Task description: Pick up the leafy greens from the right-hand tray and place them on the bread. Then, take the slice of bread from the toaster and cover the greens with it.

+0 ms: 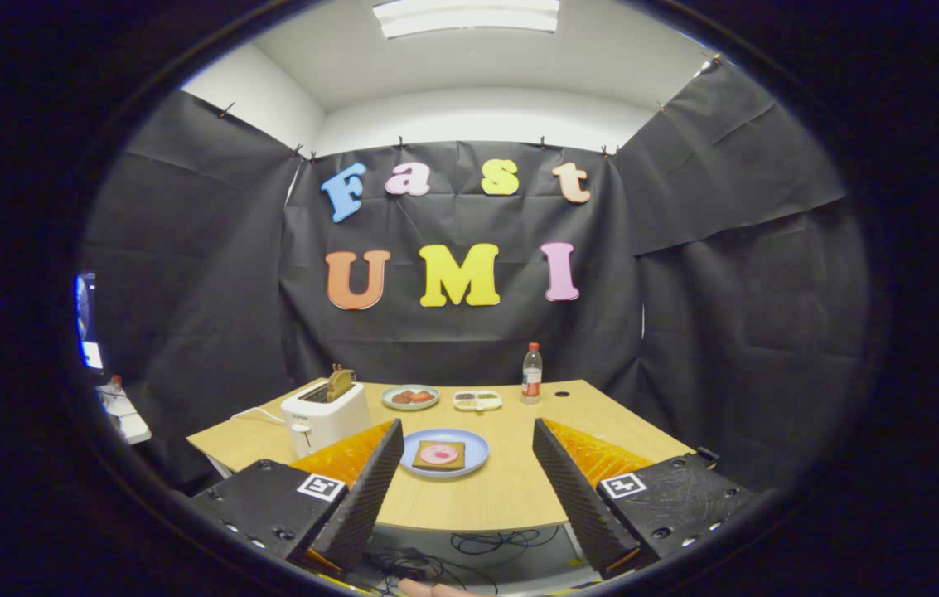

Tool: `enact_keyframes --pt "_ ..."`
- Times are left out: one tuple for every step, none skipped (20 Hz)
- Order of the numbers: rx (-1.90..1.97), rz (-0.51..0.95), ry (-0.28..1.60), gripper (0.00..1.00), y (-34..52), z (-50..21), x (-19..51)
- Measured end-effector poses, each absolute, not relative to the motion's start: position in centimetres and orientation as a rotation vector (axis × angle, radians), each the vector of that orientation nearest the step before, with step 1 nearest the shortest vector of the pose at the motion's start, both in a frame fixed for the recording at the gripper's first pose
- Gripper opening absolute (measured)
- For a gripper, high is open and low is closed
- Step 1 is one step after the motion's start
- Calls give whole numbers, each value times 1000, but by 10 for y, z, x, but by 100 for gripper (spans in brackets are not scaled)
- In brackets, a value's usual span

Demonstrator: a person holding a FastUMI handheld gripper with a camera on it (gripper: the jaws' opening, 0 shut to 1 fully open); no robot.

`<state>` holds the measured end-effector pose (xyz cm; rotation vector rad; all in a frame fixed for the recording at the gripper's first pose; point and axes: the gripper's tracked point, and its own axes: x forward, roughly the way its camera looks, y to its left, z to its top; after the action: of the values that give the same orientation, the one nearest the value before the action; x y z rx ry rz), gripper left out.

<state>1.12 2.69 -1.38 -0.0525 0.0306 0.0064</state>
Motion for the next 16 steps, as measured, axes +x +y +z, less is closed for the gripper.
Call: enact_keyframes --pt "-72 -3 21 96 26 -13 14" --pt "-88 -21 7 96 24 -11 16" --pt "-98 -40 -7 95 22 -12 17" --pt "-102 -43 -16 95 22 -11 21" --pt "-98 -36 -16 95 25 -15 25" --pt "-91 -36 -12 95 24 -17 29" --pt "-81 -45 -10 95 16 -18 35" --pt "-71 -56 -7 95 9 -18 40" --pt "-63 -66 -9 95 2 -18 49" --pt "-65 -76 -9 95 -6 -17 58" --pt "-77 -84 -9 95 -14 -18 70" --pt "-91 -89 -11 95 -23 -18 84" --pt "-105 -110 -9 95 -37 -18 100" --pt "-115 -138 -4 95 -54 -19 117" --pt "-120 -161 5 95 -69 -22 135" --pt "-121 -174 20 95 -83 -25 154"
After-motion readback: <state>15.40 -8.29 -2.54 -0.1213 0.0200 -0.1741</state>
